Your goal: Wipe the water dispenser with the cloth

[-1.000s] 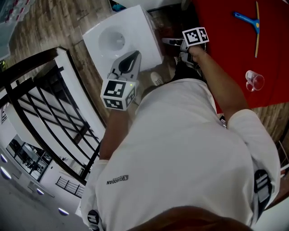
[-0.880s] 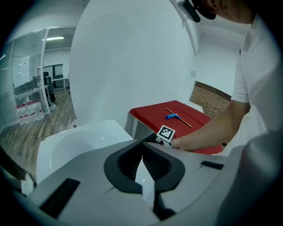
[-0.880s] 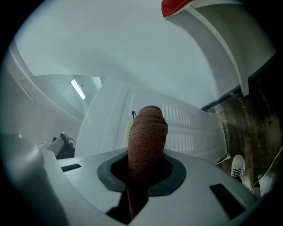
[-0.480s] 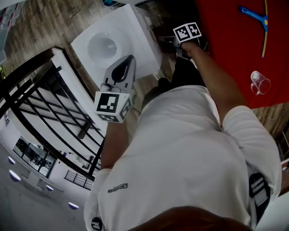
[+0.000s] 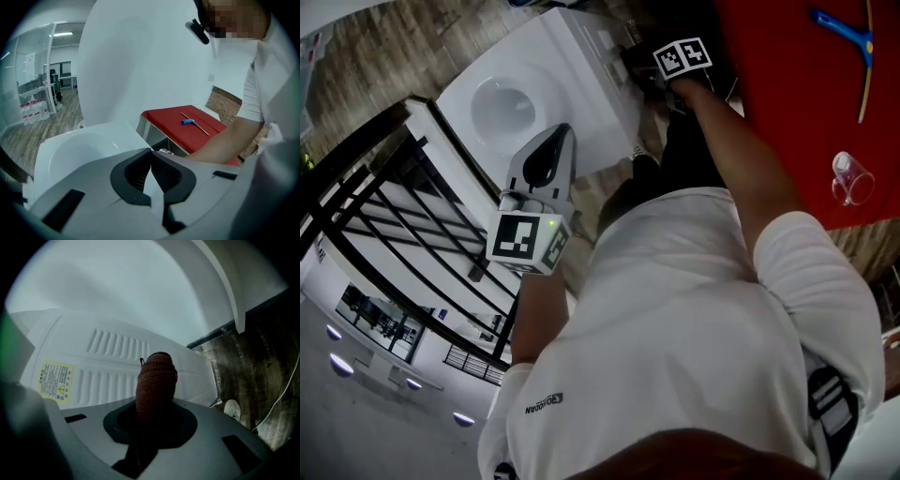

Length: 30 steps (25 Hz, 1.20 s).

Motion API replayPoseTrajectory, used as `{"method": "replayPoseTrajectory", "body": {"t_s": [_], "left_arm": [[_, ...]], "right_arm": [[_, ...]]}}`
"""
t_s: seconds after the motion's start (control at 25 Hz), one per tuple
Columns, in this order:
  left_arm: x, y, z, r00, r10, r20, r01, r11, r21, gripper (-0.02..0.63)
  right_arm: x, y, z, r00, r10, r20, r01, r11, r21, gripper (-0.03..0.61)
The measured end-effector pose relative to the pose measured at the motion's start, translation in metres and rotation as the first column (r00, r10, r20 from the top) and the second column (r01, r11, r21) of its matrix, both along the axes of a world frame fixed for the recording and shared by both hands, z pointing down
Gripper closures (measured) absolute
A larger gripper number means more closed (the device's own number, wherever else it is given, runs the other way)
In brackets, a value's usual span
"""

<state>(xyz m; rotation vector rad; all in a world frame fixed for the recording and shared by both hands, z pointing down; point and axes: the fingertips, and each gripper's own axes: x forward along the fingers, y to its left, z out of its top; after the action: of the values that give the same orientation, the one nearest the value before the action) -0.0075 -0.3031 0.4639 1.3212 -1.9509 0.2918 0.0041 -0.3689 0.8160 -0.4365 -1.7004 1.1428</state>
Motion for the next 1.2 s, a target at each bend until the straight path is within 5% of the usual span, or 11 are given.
{"method": "replayPoseTrajectory", "body": {"t_s": [0.4,0.68,0.88,1.08,1.2], "left_arm": [[-0.005,-0.004,-0.009,1.000,0.006,0.022,-0.006,1.000,0.006,0.621],[-0.012,-0.005,-0.017,0.999,-0.007,0.035,0.006,0.999,0.035,0.621],[-0.018,-0.002,-0.022,0.998,-0.014,0.065,0.013,1.000,0.024,0.621],[-0.019,-0.010,-0.034,0.996,-0.006,0.085,0.003,0.999,0.034,0.621],[-0.020,-0.014,-0.042,0.995,-0.009,0.099,0.005,0.999,0.034,0.621]], "right_arm": [[-0.003,-0.011,-0.006,1.000,0.003,0.010,-0.003,0.999,0.046,0.515],[-0.019,-0.024,-0.088,0.981,-0.064,0.182,0.033,0.985,0.167,0.515],[-0.040,-0.038,-0.190,0.944,0.072,0.322,-0.062,0.997,-0.040,0.515],[-0.058,-0.041,-0.285,0.885,0.188,0.426,-0.020,0.929,-0.369,0.515],[-0.071,-0.046,-0.322,0.848,0.191,0.495,0.037,0.909,-0.414,0.515]]}}
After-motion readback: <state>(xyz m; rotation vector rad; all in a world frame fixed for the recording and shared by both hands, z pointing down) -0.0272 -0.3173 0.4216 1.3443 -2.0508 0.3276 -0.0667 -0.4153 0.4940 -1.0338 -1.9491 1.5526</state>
